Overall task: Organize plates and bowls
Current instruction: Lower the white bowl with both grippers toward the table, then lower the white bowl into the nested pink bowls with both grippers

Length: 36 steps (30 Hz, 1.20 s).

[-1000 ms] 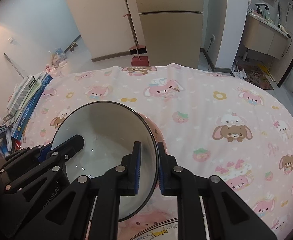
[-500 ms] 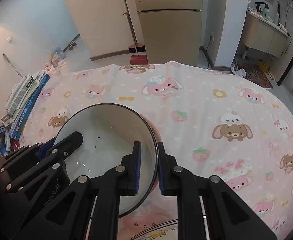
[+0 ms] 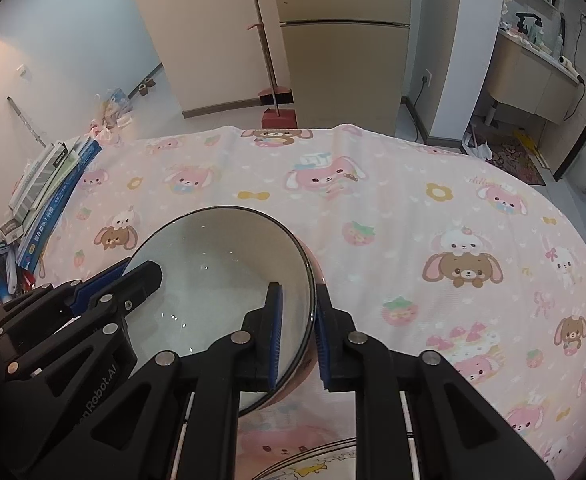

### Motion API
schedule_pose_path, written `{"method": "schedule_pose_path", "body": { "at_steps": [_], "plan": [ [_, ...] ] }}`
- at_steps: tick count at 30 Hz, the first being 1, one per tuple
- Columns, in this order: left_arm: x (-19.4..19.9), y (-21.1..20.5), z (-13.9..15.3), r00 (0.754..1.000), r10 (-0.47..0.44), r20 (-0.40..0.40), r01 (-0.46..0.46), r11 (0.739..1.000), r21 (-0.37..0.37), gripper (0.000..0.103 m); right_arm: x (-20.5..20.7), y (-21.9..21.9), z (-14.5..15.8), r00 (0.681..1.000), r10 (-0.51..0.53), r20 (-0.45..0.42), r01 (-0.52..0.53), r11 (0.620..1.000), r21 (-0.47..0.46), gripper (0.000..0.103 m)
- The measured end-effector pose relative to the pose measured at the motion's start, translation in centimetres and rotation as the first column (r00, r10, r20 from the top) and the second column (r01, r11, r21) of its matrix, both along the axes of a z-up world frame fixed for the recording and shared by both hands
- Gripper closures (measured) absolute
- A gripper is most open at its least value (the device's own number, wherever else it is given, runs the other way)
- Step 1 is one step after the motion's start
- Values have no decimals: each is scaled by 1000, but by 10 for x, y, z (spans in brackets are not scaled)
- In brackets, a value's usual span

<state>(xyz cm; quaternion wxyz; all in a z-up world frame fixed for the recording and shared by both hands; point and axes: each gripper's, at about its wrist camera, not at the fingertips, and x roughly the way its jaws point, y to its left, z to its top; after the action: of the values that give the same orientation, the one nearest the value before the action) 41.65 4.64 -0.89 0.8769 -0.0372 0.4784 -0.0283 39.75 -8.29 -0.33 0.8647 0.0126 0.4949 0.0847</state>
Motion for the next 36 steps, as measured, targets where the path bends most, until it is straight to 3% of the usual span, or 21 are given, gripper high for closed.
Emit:
{"method": "schedule_pose_path", "body": {
  "at_steps": [5, 15, 22, 36],
  "plan": [
    [-2, -2, 1, 1000, -22, -6, 21, 999, -27, 90, -3, 0, 5, 1000, -5, 26, 6, 999, -38, 87],
    [-8, -7, 10, 999, -20, 25, 20, 1000, 21, 90, -4, -5, 12, 999, 2, 32, -2, 1000, -12, 89],
    [-9, 4, 16, 999, 11, 33, -11, 1000, -5, 90, -8, -10, 23, 998, 10, 69, -10, 1000, -4, 103],
    [-5, 7, 9, 1000, 28, -3, -28, 1000, -1, 90, -1, -13, 15, 997, 42, 61, -42, 999, -3, 103]
  ]
}}
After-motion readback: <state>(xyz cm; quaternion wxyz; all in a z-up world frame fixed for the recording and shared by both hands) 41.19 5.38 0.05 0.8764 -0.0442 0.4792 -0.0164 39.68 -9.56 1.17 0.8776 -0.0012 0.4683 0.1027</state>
